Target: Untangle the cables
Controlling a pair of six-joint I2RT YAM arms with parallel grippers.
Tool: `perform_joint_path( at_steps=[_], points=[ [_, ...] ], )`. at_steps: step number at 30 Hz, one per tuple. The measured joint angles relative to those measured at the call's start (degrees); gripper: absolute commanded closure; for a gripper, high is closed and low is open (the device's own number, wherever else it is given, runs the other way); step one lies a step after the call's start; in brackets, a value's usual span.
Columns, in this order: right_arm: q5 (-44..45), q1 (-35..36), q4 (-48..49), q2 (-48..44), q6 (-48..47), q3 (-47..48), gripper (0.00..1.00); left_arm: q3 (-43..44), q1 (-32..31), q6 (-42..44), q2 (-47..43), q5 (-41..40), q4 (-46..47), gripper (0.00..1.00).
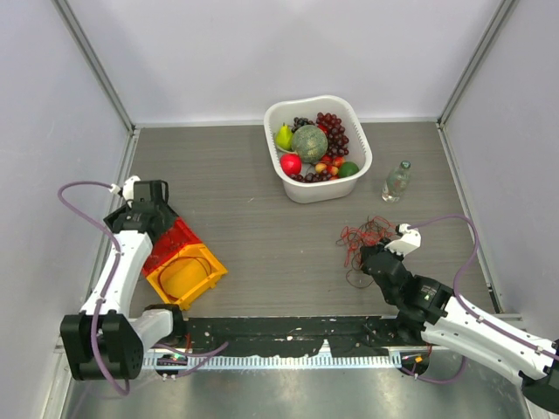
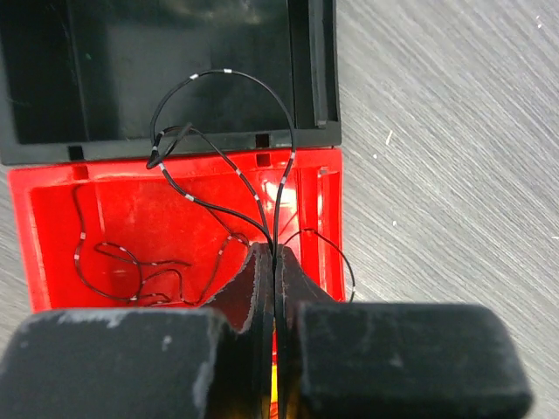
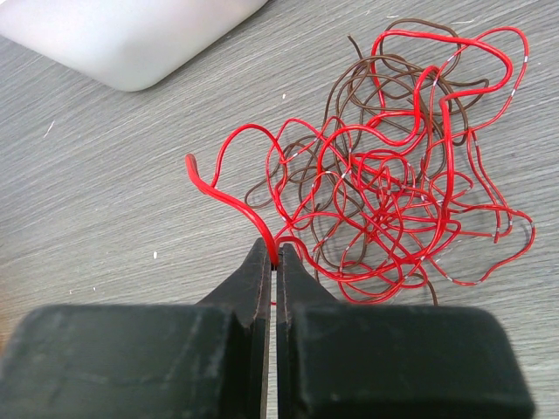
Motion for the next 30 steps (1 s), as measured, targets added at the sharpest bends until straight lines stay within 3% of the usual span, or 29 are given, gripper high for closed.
perform_joint_path(
  at_steps=[11,21,30],
  points=[
    [-0.1,0.0,0.7,1.0,-0.6,0.0,0.99,-13.3,6.1,-12.2,-5.3,5.6,3.8,1.00],
    [-0.3,0.0,1.3,1.6,-1.1,0.0,0.99,-13.6,14.1,-20.8,3.0,12.1,9.6,0.98],
    [-0.7,0.0,1.4,1.7,-1.4,0.0,1.00,-14.7,16.1,-24.6,-2.8,14.8,10.3,0.43]
  ],
)
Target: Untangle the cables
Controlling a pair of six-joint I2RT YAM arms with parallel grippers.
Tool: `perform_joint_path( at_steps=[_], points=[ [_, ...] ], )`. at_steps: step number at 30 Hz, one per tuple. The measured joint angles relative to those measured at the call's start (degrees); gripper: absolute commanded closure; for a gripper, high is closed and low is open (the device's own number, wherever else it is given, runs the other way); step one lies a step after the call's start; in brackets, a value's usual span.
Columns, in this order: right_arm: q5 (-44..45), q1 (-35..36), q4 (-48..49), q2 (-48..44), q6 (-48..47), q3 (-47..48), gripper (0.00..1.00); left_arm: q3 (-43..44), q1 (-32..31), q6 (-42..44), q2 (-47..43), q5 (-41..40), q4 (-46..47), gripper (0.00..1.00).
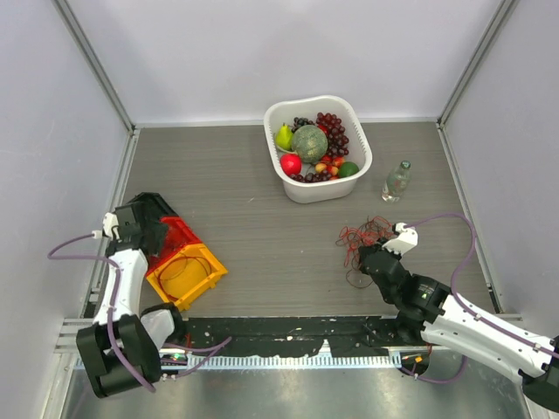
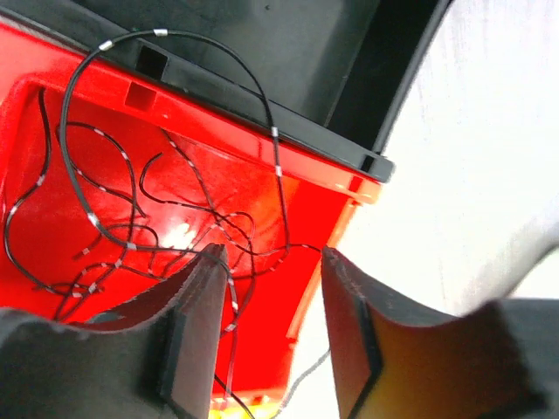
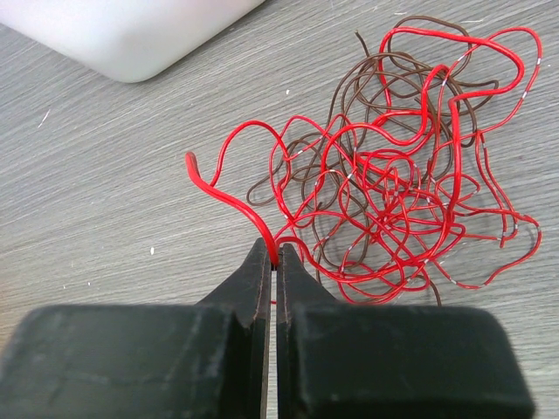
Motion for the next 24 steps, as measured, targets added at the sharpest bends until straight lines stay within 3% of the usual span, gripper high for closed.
perform_joint_path(
  at_steps=[4,11,15,18,24],
  points=[
    [-0.1,0.0,0.3,0.5,0.0,0.0,0.99,0.2,0.0,0.8,-5.0,0.3,-1.1,0.27],
    [-0.1,0.0,0.4,0.6,-0.1,0.0,0.99,2.5,-1.2,5.8,-11.1,-0.1,-6.0,0.10],
    [-0.3,0.0,0.7,1.4,-0.1,0.0,0.99,6.3,-7.7,7.8,-12.2,-5.7,-13.5,0.03],
    [-0.5,0.0,0.9,2.1,-0.1,0.0,0.99,9.7,-13.7,7.7,-12.4,-10.2,-18.3,0.06],
    [-0.9,0.0,2.0,2.7,-0.1,-0.7,0.99,13.6,-17.6,5.3,-10.5,-11.0,-23.0,0.33]
  ],
)
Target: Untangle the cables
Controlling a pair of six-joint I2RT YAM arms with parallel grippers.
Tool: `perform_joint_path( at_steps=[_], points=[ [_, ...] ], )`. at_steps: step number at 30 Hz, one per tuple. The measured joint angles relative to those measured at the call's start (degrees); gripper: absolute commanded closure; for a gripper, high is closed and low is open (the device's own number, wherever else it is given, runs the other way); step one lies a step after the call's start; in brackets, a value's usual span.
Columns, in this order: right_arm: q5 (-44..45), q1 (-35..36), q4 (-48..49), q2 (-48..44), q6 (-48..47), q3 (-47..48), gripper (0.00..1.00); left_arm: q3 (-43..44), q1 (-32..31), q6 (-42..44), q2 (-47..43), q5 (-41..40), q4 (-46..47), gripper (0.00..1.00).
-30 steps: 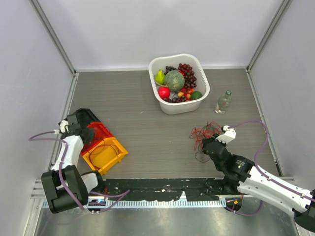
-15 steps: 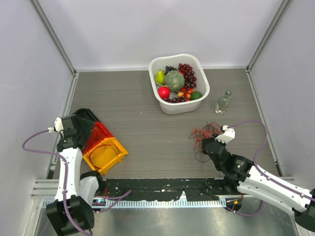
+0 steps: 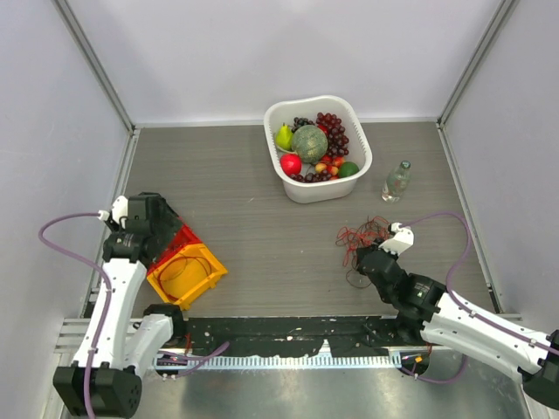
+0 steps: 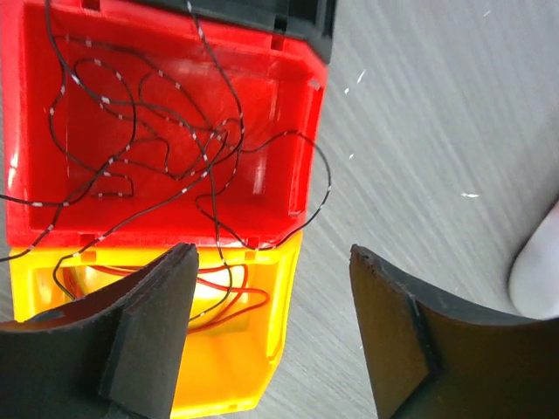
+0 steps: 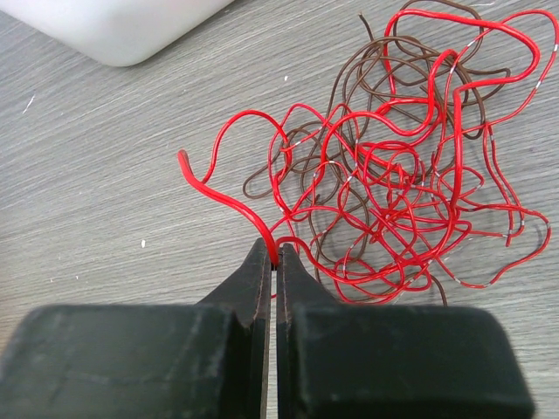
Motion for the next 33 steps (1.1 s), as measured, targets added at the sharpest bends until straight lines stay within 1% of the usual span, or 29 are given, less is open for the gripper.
perform_joint_path(
  at_steps=[1,6,7,9,12,15,18,20,24,28,30,33],
  points=[
    [0.0,0.0,0.0,0.0,0.0,0.0,0.99,0.1,0.0,-0.7,1.0,0.8,-0.7,0.36],
    [-0.2,0.0,-0.1,-0.7,0.0,-0.1,0.99,0.2,-0.1,-4.7,5.2,2.5,-2.9,0.40],
    [-0.2,0.0,-0.1,-1.1,0.0,-0.1,0.99,0.2,-0.1,-5.7,5.2,2.5,-3.1,0.45],
    [-0.2,0.0,-0.1,-1.8,0.0,-0.1,1.00,0.2,-0.1,-7.1,5.3,2.0,-3.3,0.50],
    [-0.2,0.0,-0.1,-2.4,0.0,-0.1,0.99,0.2,-0.1,-8.6,7.3,0.8,-3.7,0.52],
    [-0.2,0.0,-0.1,-2.4,0.0,-0.1,0.99,0.0,-0.1,-9.4,10.7,0.5,-3.7,0.52],
    [-0.2,0.0,-0.1,-2.3,0.0,-0.1,0.99,-0.9,-0.1,-10.6,12.0,0.7,-3.9,0.52],
    [-0.2,0.0,-0.2,-2.3,0.0,-0.1,0.99,-1.0,-0.2,-10.9,11.9,0.6,-3.9,0.59],
    [-0.2,0.0,-0.2,-2.1,0.0,-0.1,0.99,-1.6,-0.2,-11.8,11.7,-0.2,-3.5,0.81],
    [-0.2,0.0,-0.2,-2.0,0.0,-0.1,0.99,-2.2,-0.2,-11.9,11.6,-0.8,-2.4,0.91],
    [-0.1,0.0,-0.2,-1.9,0.0,-0.1,0.99,-2.2,-0.2,-11.9,11.9,-0.9,-2.1,0.99],
    [-0.2,0.0,-0.2,-1.7,0.0,-0.1,0.99,-2.2,-0.2,-11.6,12.0,-1.2,-1.4,1.00]
  ],
)
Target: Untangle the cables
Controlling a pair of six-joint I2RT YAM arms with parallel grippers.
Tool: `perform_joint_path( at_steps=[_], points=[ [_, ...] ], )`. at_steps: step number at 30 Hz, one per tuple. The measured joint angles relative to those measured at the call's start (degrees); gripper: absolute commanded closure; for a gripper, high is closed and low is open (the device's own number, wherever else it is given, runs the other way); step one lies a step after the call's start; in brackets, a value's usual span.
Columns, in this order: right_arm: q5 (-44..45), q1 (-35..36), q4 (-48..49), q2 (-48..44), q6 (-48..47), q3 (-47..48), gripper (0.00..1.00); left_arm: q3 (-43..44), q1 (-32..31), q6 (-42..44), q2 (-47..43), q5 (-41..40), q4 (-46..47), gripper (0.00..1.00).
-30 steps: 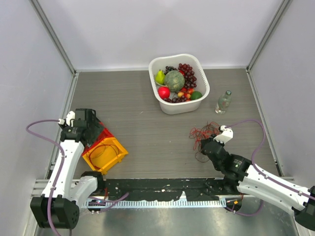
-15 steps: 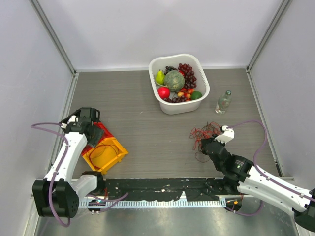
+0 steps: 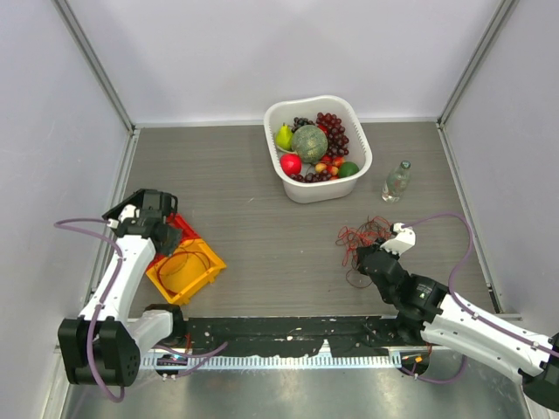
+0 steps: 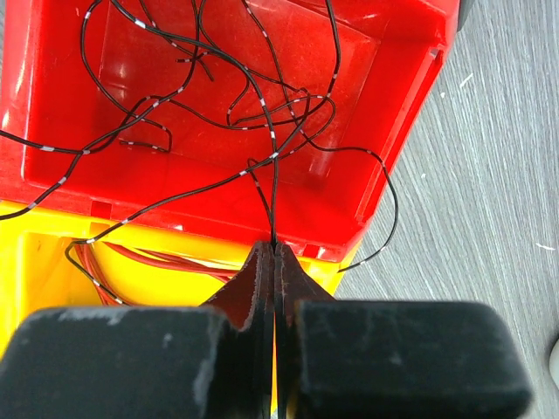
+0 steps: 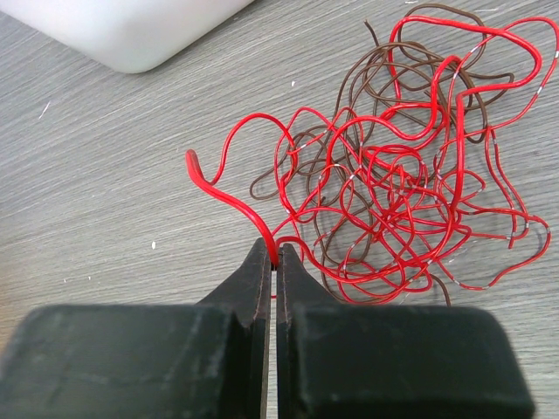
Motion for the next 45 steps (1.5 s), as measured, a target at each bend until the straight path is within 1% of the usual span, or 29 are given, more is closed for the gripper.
perform_joint_path(
  at_steps=[6,12,15,18,20,23,27,30,35,37,38,39,42,43,45],
  points=[
    [0.0,0.0,0.0,0.6,0.0,0.0,0.99,0.0,0.0,2.0,-1.3,-1.5,0.5,1.00],
    [0.0,0.0,0.1,1.9,0.0,0.0,0.99,0.0,0.0,7.3,-3.7,-3.5,3.8,1.00],
    [0.0,0.0,0.2,2.0,0.0,0.0,0.99,0.0,0.0,11.6,-3.5,-4.4,8.0,1.00],
    [0.0,-0.1,0.2,2.0,0.0,0.0,0.99,-1.4,0.0,16.7,-3.1,-4.8,15.6,1.00],
    [0.0,-0.1,0.2,2.0,0.0,0.0,0.99,-2.8,0.5,18.6,-2.7,-4.4,19.5,1.00],
    [0.0,-0.2,0.2,2.0,0.0,0.0,0.99,-5.3,3.6,20.9,-1.0,-2.3,24.9,1.00],
    [0.0,-0.4,0.3,2.0,0.0,0.0,0.99,-8.3,7.4,21.4,1.2,0.1,28.0,1.00],
    [0.0,-0.4,0.3,2.0,0.0,0.0,0.99,-10.5,7.6,20.8,0.6,1.4,28.5,1.00],
    [0.0,-0.4,0.6,1.5,0.0,-0.2,0.99,-15.8,7.6,18.5,-3.9,1.8,28.8,1.00],
    [0.0,-0.4,0.8,1.3,-0.1,-0.2,0.99,-16.0,7.6,17.7,-3.4,1.8,28.7,0.99],
    [-0.1,-0.5,0.9,1.2,-0.1,-0.2,0.99,-16.0,7.6,17.6,-2.7,1.9,28.7,0.96],
    [-0.1,-0.5,1.0,1.2,-0.2,-0.2,1.00,-15.8,7.6,17.5,-1.9,2.0,28.6,0.89],
    [-0.3,-0.5,1.1,1.2,-0.3,-0.2,0.99,-14.4,7.6,17.6,-0.7,2.8,26.7,0.51],
    [-0.3,-0.5,1.1,1.2,-0.4,-0.2,0.99,-13.6,7.6,17.9,-1.0,2.9,25.7,0.44],
    [-0.4,-0.5,1.1,1.1,-0.4,-0.2,0.99,-11.3,7.6,18.3,-2.6,2.9,23.7,0.34]
  ],
)
